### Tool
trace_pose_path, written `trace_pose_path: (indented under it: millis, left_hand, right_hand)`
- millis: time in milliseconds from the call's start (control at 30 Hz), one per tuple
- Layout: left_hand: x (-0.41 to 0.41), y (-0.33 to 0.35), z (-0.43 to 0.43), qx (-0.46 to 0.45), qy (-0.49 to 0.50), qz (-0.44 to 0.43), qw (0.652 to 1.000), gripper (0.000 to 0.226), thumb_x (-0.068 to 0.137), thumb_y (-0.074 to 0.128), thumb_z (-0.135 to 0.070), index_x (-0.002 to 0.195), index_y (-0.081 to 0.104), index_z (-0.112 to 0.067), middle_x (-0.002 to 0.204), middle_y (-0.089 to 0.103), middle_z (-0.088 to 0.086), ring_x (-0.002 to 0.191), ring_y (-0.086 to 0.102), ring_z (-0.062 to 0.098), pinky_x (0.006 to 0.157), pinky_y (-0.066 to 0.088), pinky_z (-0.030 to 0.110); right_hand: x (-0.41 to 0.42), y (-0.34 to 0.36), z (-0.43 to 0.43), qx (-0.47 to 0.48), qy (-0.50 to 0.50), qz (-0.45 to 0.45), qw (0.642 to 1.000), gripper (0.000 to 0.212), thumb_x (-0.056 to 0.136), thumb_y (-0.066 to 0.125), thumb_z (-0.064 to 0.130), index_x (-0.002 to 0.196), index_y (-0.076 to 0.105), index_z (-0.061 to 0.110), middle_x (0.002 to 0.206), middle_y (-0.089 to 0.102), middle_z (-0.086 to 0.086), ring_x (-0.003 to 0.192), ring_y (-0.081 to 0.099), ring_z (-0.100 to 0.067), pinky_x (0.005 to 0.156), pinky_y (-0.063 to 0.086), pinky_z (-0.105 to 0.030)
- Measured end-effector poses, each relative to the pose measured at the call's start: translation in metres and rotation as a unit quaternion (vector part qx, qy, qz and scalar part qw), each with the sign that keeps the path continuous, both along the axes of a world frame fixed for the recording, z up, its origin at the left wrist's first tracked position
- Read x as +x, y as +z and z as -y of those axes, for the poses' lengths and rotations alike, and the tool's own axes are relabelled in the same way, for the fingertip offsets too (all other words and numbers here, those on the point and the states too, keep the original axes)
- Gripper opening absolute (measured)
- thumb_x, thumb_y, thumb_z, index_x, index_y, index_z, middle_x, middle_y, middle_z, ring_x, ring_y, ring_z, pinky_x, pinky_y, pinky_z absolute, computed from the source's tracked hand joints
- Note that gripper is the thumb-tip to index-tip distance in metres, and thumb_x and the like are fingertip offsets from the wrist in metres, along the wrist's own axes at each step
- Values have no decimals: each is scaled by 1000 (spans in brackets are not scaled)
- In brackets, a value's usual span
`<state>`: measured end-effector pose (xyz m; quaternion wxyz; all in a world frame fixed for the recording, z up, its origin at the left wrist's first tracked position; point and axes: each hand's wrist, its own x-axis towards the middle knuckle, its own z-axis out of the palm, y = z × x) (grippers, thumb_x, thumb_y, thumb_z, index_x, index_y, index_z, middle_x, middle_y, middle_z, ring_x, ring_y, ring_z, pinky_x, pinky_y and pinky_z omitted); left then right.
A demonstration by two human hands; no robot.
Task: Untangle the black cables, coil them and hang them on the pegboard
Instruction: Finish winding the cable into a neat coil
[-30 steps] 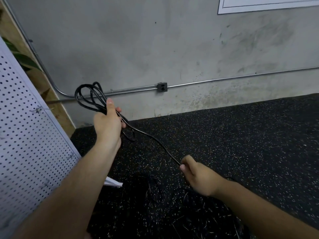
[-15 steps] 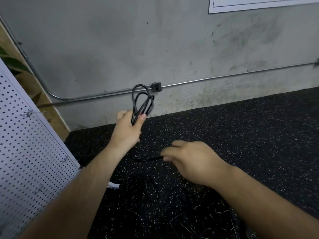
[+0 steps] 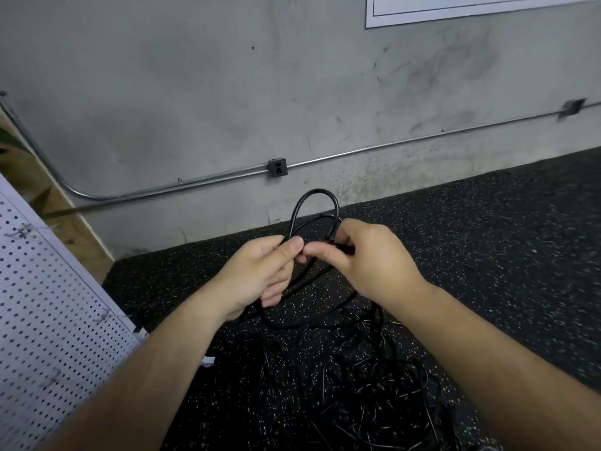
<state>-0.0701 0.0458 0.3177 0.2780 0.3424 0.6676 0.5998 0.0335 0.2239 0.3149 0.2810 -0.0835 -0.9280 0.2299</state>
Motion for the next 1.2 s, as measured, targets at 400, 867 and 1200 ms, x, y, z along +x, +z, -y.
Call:
trace_pose_path:
  millis: [400, 867, 1200]
  left_hand:
    - [-36, 33, 36, 248, 89, 167, 950, 29, 99, 49, -31, 90, 59, -5, 45, 27, -9, 31, 25, 2, 29, 23, 15]
    - [-12, 12, 10, 202, 85, 189, 957, 33, 103, 48, -36, 95, 58, -5, 52, 25, -3, 36, 22, 7, 34, 22, 20]
    - [3, -3, 1, 128, 40, 135, 982, 36, 106, 40, -28, 105, 59, 3, 57, 30, 4, 39, 27, 14, 39, 30, 23]
  right_hand:
    - [9, -47, -71, 46, -13, 223, 974, 34, 104, 29, 56, 87, 42, 29, 74, 56, 6, 64, 52, -13, 56, 39, -32]
    - [-17, -27, 4, -430, 94, 122, 890, 39, 90, 39, 77, 111, 51, 46, 85, 55, 16, 72, 49, -4, 76, 39, -36]
    - [-21, -4, 25, -552, 79, -10, 830, 51, 98, 37, 68, 119, 57, 26, 95, 78, 6, 76, 72, -4, 52, 43, -15]
